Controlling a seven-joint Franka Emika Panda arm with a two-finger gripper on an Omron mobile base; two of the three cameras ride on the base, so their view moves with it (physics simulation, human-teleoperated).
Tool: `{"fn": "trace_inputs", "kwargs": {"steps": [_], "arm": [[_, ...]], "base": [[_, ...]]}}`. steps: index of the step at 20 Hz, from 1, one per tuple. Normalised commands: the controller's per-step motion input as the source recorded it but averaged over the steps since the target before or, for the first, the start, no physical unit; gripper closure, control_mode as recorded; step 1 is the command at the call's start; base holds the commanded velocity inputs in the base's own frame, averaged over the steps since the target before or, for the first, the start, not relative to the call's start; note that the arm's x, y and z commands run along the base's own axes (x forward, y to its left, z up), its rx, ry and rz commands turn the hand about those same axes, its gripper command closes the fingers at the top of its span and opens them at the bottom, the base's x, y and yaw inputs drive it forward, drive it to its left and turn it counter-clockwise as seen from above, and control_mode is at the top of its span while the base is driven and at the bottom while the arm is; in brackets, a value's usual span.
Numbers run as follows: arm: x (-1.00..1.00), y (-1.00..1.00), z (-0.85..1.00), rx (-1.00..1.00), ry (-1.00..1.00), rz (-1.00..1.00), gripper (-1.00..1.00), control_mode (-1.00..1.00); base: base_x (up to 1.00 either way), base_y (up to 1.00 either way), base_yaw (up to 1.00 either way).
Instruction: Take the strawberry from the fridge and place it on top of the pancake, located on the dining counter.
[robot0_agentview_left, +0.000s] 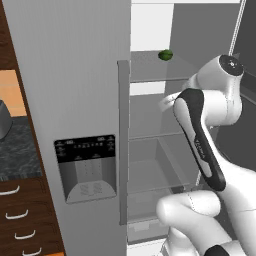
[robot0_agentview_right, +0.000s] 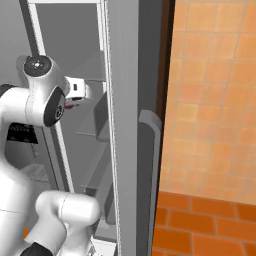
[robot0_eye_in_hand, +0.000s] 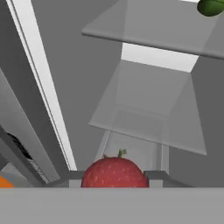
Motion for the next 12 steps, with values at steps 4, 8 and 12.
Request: {"fn": "trace_inputs", "kwargs": {"steps": [4, 8, 12], "arm": [[-0.35, 0.23, -0.21, -0.03, 0.12, 0.00, 1.00, -1.00], [-0.55, 0.04, -0.13, 0.00, 0.03, 0.00, 1.00, -1.00], [0.00, 0.00, 0.00, 0.00, 0.00, 0.00, 1.00, 1.00]], "base": [[0.00, 0.00, 0.00], [0.00, 0.00, 0.00], [-1.00, 0.21, 0.00]]}}
